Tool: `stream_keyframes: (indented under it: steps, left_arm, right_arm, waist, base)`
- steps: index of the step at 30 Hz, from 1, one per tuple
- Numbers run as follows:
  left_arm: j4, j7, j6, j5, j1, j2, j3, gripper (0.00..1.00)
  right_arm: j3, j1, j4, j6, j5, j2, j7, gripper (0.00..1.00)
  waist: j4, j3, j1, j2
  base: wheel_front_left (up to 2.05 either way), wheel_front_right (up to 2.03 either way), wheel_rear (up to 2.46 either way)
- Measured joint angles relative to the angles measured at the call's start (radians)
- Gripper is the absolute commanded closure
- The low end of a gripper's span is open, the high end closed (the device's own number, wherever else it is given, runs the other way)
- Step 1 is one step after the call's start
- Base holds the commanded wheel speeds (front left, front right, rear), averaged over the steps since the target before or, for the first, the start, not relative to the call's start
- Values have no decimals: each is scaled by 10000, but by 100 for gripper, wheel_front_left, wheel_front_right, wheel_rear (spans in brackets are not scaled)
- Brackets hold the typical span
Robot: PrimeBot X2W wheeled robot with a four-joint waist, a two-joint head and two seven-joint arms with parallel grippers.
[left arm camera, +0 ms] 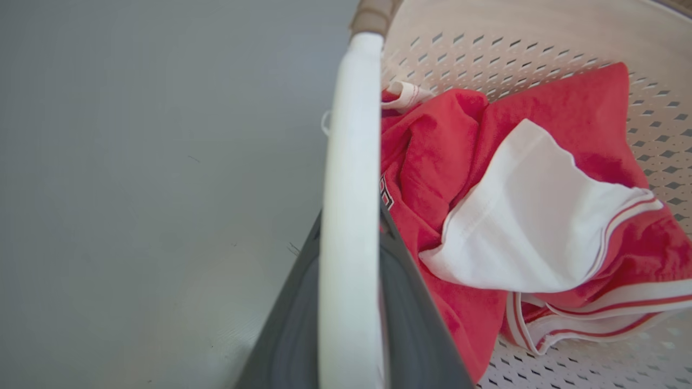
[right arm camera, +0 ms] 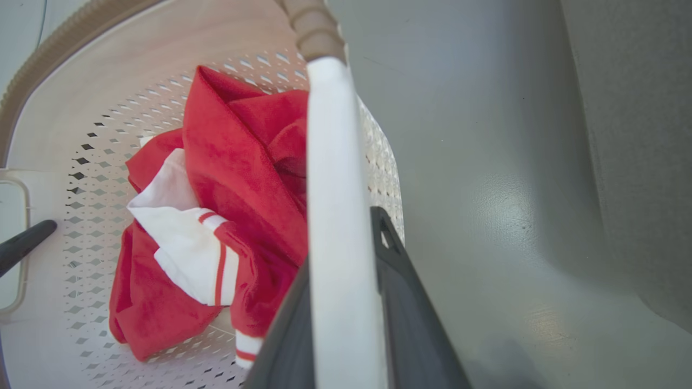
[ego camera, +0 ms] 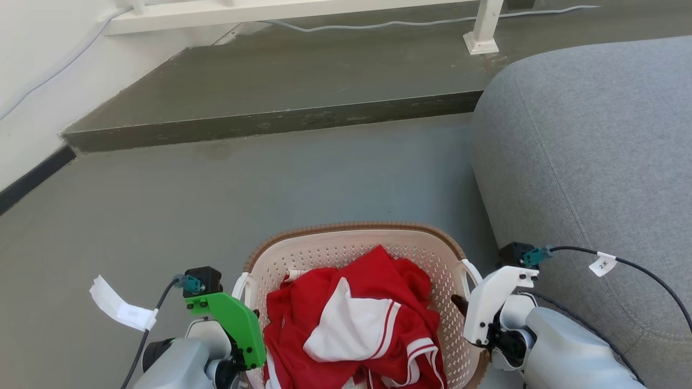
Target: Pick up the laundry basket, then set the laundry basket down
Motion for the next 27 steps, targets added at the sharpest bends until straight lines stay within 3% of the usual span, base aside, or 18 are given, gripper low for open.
stream_keyframes:
  steps: [27]
  left_arm:
    - [4,-328,136,-146,-125,8,-198,100]
  right_arm:
    - [339,-362,65,0,84,-12,-140,100]
  waist:
    - [-83,420,0,0]
  base:
    - [0,0,0]
